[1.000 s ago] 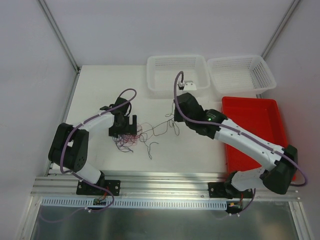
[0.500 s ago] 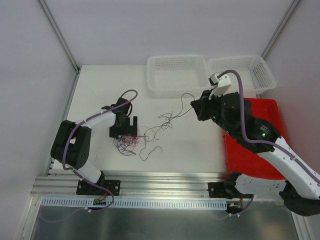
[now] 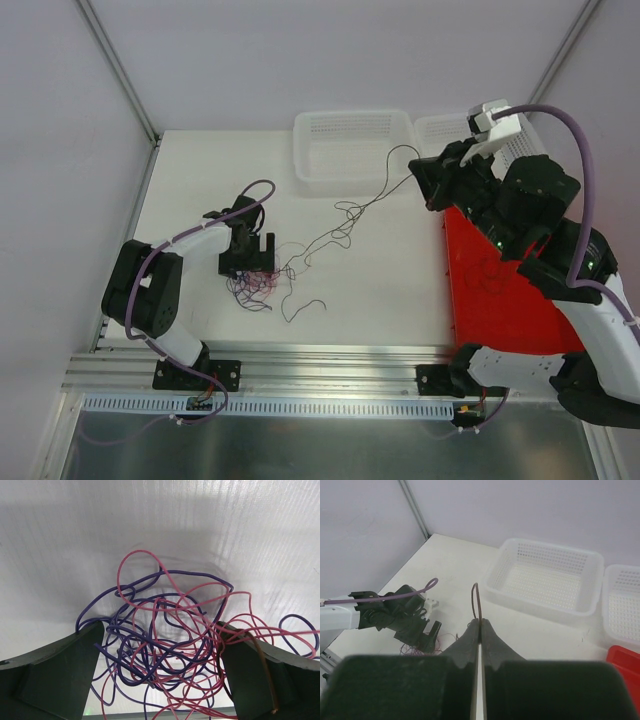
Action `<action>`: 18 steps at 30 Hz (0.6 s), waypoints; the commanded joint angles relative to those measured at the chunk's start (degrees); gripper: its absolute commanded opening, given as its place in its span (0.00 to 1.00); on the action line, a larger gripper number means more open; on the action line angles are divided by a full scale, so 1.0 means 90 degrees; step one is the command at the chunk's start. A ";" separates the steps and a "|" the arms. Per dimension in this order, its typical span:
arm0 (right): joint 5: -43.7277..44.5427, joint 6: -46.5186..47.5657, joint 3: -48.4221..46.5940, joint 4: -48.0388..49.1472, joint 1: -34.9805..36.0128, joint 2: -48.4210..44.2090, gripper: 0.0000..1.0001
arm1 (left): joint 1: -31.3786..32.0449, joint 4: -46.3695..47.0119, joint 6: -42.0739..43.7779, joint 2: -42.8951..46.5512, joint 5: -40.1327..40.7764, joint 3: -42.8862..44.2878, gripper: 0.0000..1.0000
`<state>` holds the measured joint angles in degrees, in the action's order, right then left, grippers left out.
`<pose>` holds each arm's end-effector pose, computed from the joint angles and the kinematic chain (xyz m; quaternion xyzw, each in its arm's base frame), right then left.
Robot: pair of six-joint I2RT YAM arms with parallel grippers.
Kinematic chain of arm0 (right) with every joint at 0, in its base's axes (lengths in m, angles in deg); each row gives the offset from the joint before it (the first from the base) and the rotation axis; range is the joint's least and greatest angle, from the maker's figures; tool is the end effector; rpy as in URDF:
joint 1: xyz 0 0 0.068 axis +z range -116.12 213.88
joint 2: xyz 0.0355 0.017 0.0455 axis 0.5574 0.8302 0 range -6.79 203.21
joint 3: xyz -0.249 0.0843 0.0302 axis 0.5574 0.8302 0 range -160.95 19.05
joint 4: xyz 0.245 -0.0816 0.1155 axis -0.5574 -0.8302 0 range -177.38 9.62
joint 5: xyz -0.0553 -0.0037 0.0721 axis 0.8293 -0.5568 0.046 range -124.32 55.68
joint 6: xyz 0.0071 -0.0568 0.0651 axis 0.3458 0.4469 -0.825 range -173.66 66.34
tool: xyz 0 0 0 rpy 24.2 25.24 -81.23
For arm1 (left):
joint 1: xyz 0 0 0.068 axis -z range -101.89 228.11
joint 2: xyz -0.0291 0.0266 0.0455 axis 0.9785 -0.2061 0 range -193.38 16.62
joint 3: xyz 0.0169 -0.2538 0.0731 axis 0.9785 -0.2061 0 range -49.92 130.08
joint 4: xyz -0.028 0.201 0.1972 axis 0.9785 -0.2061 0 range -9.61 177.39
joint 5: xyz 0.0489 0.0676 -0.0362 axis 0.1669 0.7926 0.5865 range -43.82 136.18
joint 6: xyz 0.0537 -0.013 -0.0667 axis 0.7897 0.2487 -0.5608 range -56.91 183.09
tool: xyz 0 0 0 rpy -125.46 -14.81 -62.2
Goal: Untangle the cables
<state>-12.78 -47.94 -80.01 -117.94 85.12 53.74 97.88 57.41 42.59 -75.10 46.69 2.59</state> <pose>0.1544 0.1475 0.5521 -0.2113 0.6689 0.1502 0.6966 0.3077 -0.1098 0.1053 -0.0070 0.9835 -0.0580 0.1711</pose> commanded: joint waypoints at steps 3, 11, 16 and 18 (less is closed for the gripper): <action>-0.0001 0.0507 -0.1344 -0.0045 -0.0176 0.0461 0.01 | -0.0038 -0.0204 0.0001 -0.0043 0.0197 0.0171 0.96; 0.0175 0.0606 -0.1767 0.0013 -0.0430 0.0589 0.01 | -0.0038 -0.0224 -0.0008 0.0103 0.0382 0.0171 0.99; 0.0028 0.0313 -0.0830 0.0014 -0.0498 0.0394 0.01 | -0.0038 -0.0214 -0.0028 0.0260 0.0450 0.0162 0.99; 0.0087 0.0244 -0.0615 0.0013 -0.0596 0.0238 0.01 | -0.0038 -0.0224 -0.0018 0.0260 0.0558 0.0161 0.99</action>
<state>-12.58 -44.47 -87.88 -118.70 80.66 56.82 97.88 56.84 42.59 -74.86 49.03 2.68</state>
